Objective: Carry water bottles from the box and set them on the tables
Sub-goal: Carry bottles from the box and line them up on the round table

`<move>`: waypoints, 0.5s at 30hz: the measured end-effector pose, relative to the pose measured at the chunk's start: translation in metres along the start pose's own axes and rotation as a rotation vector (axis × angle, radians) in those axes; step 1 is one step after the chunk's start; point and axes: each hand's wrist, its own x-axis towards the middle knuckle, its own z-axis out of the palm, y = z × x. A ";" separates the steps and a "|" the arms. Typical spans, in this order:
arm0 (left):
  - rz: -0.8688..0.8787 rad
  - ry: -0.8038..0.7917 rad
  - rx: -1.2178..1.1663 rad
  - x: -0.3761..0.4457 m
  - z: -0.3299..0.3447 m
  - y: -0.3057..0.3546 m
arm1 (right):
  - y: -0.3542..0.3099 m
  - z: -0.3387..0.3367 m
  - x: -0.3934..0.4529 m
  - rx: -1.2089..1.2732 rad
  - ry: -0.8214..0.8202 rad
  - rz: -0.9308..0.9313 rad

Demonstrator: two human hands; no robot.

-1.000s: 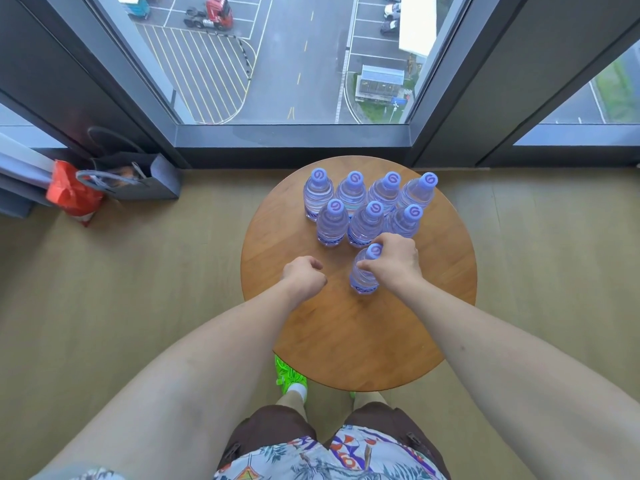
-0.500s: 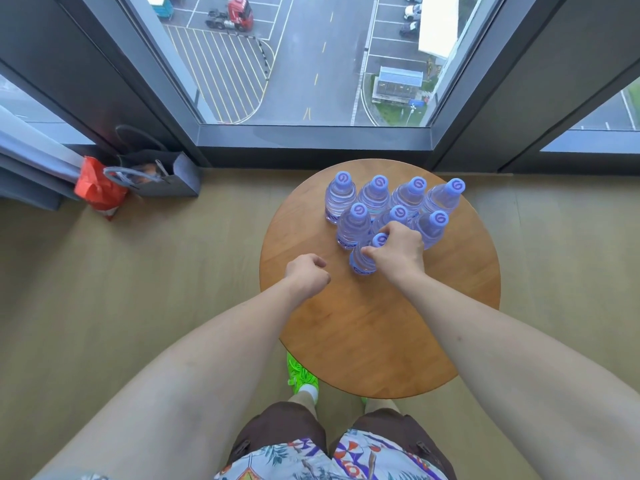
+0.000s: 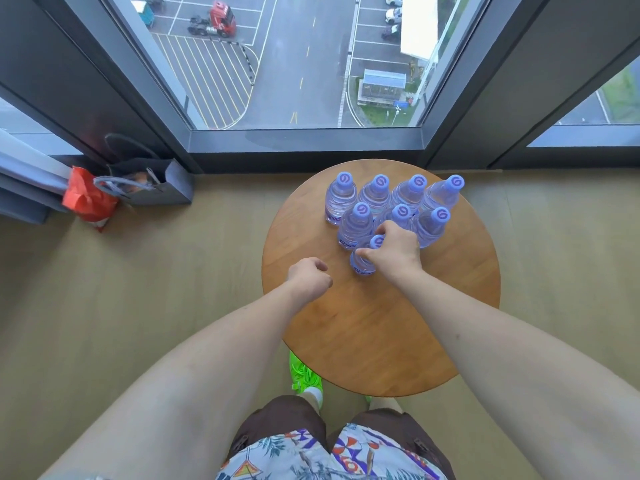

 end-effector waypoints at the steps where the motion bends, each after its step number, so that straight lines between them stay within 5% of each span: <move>1: 0.006 -0.001 0.000 0.000 -0.001 0.002 | -0.001 -0.002 0.000 -0.004 -0.018 -0.005; 15: 0.249 0.179 0.137 -0.083 -0.024 0.062 | -0.011 -0.085 -0.059 -0.022 0.012 -0.195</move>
